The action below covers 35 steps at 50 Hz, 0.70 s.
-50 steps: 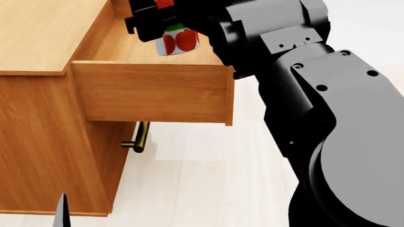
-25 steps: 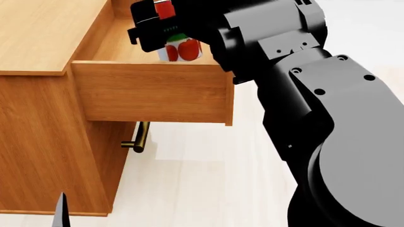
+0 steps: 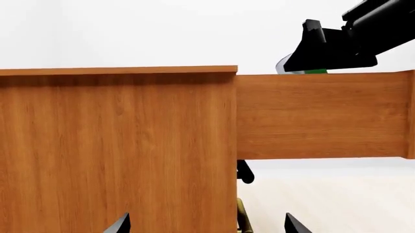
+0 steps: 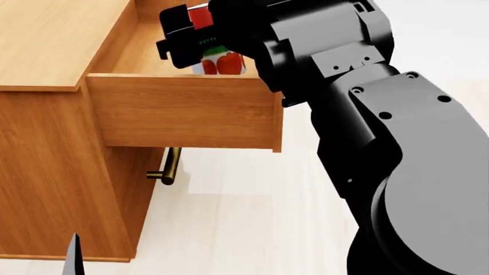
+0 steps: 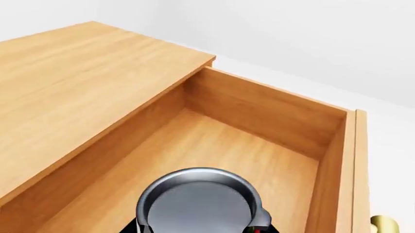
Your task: Put the ketchup in the top drawer of the cabinet.
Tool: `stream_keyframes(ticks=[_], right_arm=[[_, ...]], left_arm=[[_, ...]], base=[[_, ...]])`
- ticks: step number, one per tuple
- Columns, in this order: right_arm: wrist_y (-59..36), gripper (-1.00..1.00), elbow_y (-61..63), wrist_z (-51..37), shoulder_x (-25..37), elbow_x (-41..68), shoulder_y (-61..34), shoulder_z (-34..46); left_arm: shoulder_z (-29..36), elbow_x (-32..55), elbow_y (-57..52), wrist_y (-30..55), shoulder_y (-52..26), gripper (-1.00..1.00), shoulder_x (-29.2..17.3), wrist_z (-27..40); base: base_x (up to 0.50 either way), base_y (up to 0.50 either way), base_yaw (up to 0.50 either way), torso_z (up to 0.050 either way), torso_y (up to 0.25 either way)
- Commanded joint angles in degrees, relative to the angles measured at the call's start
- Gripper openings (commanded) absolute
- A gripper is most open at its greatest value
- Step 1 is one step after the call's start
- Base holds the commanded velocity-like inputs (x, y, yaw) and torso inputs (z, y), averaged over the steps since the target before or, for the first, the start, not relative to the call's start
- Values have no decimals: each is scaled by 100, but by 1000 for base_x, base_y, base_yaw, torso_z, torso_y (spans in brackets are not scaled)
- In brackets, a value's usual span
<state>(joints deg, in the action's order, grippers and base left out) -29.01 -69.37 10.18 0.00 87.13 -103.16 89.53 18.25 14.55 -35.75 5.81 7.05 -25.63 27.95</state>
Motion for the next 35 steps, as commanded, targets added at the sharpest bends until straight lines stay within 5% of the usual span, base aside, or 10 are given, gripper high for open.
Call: stream_keyframes(ticks=[1,2,3,35], right_arm=[[197,-100,23,102,0,-256,-8,-66],[203,-100,29,113,0,-265,-12,-61],[225,100,32,134,0,-268,-12,-63],[889,100,-42,-115,0,-326,-411,-121]], left_arm=[[9,4,12,-10,-5,100,-7,10],[9,3,13,-17,-3,100,-8,10],[12,2,-3,-3,-5,100,-9,17],[29,46,13,-23,-15,100,-27,50]], base=[[0,0,0,0,0],[0,0,0,0,0],[0,0,0,0,0],[0,0,0,0,0]])
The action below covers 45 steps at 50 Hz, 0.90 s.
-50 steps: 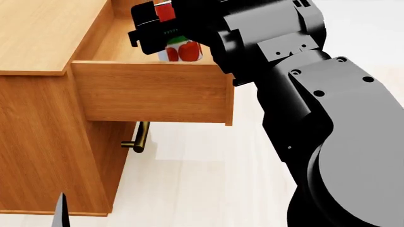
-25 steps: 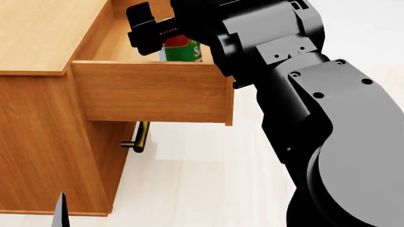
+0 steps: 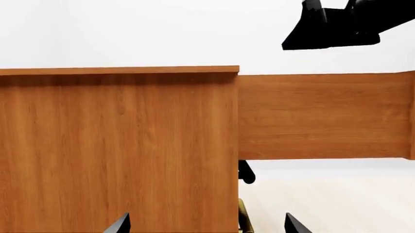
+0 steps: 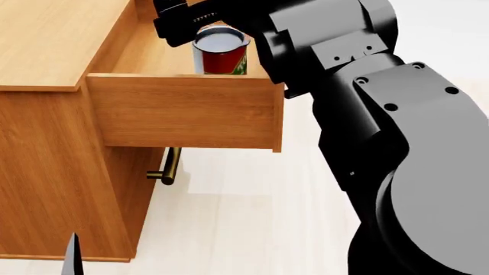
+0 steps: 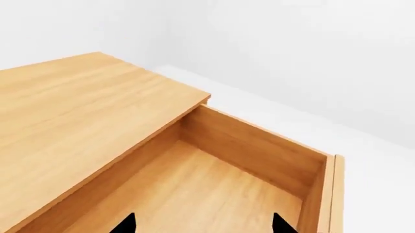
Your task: Put the ketchup in the top drawer of the cabinet.
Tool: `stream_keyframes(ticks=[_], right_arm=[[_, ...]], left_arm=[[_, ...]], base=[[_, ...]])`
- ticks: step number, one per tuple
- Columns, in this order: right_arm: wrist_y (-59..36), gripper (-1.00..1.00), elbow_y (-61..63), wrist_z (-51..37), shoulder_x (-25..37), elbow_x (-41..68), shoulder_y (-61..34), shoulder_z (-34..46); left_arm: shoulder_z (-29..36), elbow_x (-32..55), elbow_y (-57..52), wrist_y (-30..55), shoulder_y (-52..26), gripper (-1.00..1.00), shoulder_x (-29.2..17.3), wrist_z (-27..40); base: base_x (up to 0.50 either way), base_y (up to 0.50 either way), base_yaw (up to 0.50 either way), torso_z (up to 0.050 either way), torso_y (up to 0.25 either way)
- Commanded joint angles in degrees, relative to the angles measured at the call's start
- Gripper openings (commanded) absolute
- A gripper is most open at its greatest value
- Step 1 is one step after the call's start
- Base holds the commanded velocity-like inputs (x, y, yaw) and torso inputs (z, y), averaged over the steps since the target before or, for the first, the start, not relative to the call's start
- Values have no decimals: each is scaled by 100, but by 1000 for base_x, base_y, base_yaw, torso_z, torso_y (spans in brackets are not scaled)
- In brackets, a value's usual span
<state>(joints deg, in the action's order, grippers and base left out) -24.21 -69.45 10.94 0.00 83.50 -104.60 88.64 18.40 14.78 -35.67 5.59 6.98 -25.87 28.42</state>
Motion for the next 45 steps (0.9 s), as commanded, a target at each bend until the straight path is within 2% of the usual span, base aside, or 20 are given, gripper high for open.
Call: stream_keyframes(ticks=[1,5,12,33,43,45], right_arm=[[501,100,-42,-233,0,35,-293,-22],[777,100,-82,-405,0,159,-382,-29],[1843,100,-167,-688,0,353,-493,-37],[2583,100,-553,-676,32,979,-713,270],[2787,100,-532,-486,350,1336,-750,365],[2878,100,294,-904,786,1271,-775,393]], left_arm=[[15,19,4,-2,-5,100,-5,5],[22,24,10,-7,-4,100,-6,7],[26,34,16,-4,-10,100,-10,14],[67,34,74,-47,-23,100,-11,14],[124,3,77,-58,-17,100,1,20],[130,-2,41,-50,-3,100,-12,24]], base=[[0,0,0,0,0],[0,0,0,0,0],[0,0,0,0,0],[0,0,0,0,0],[0,0,0,0,0],[0,0,0,0,0]])
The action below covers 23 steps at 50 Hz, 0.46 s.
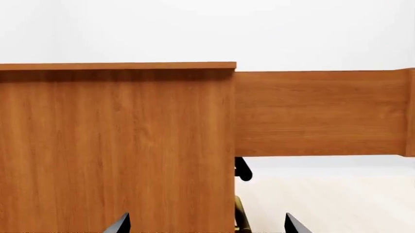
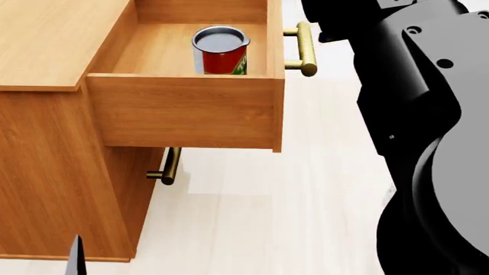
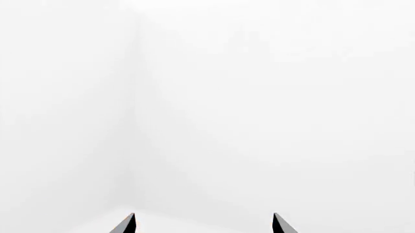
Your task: Put the ketchup in the top drawer of the cabinet.
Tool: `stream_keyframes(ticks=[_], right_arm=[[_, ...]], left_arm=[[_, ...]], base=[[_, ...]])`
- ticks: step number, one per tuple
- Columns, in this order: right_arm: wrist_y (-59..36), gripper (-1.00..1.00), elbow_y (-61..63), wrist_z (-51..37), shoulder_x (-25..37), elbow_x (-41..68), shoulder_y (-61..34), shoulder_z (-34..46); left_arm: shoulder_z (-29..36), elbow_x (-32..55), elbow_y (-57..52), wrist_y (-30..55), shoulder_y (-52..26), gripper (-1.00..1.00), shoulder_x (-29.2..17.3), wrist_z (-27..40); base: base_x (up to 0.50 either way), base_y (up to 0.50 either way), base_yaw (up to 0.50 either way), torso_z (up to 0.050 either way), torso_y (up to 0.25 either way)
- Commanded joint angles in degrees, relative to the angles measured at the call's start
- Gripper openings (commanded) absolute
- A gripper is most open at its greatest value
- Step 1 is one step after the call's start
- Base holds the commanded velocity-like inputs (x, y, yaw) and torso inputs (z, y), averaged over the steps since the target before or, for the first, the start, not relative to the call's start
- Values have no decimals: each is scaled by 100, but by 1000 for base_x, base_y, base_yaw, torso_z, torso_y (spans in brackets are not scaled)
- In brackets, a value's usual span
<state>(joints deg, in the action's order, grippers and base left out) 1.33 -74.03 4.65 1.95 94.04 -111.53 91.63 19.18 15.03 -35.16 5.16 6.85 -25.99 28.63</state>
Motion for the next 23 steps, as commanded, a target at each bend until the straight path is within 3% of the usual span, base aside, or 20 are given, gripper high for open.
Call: stream_keyframes(ticks=[1,5,7,13,23], right_arm=[[371,100,1494,-672,983,179,-103,95],[534,100,3062,-1535,1848,143,-97,50],[730,100,4362,-2186,2589,-72,-102,102],[1073,100,6210,-3157,3710,-561,45,212],[1458,100,7567,-3866,4715,-883,378,223]], left_arm=[[39,-16,-49,8,15,100,-11,14],[32,-17,-25,-11,10,100,-11,20],[19,-6,-59,-1,8,100,-25,26],[53,-43,-38,-15,6,100,-15,30],[44,-17,-68,13,1,100,-29,54]], base=[[0,0,0,0,0],[0,0,0,0,0],[0,0,0,0,0],[0,0,0,0,0],[0,0,0,0,0]])
